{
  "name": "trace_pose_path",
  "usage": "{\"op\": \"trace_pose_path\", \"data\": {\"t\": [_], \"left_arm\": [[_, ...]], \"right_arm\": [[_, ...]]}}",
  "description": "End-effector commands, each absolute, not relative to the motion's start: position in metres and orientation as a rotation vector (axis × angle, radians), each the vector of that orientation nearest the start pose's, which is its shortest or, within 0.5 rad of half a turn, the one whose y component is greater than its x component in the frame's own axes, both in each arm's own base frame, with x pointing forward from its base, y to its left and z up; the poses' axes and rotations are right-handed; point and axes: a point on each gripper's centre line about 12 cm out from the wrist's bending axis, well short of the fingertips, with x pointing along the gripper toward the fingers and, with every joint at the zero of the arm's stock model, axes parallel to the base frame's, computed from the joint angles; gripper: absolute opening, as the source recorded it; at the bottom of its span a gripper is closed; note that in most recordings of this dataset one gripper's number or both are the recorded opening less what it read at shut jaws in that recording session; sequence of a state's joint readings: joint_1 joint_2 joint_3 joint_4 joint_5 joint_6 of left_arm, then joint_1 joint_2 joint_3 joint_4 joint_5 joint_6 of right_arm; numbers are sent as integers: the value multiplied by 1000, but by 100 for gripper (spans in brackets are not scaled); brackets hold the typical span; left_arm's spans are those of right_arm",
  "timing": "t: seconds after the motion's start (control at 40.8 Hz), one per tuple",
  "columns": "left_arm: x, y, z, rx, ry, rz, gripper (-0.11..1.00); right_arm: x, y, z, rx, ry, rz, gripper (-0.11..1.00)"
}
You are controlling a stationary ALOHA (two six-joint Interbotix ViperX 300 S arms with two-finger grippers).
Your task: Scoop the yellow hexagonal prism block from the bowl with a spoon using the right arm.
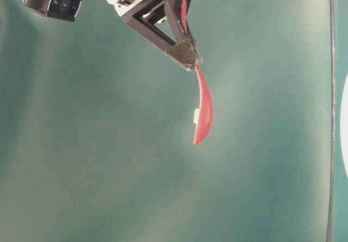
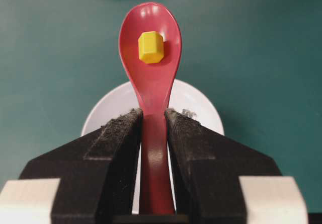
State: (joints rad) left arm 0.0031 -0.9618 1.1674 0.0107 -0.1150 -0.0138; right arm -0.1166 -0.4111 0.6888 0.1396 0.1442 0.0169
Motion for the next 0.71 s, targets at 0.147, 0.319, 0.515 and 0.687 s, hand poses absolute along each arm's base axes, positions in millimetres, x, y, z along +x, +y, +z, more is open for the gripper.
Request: {"op": "trace_pose_path", "data": {"t": [0.147, 0.319, 0.515, 0.687], "left_arm": [[202, 0, 284, -2, 72, 1, -1], [202, 1, 284, -2, 72, 3, -1], [202, 0, 284, -2, 69, 1, -1], [202, 0, 284, -2, 72, 1, -1]], "right_arm": [[331, -37, 308, 175, 357, -129, 22], [331, -38, 308, 174, 358, -130, 22], [331, -38, 308, 175, 356, -130, 22], [331, -38, 308, 179, 358, -131, 22]]}}
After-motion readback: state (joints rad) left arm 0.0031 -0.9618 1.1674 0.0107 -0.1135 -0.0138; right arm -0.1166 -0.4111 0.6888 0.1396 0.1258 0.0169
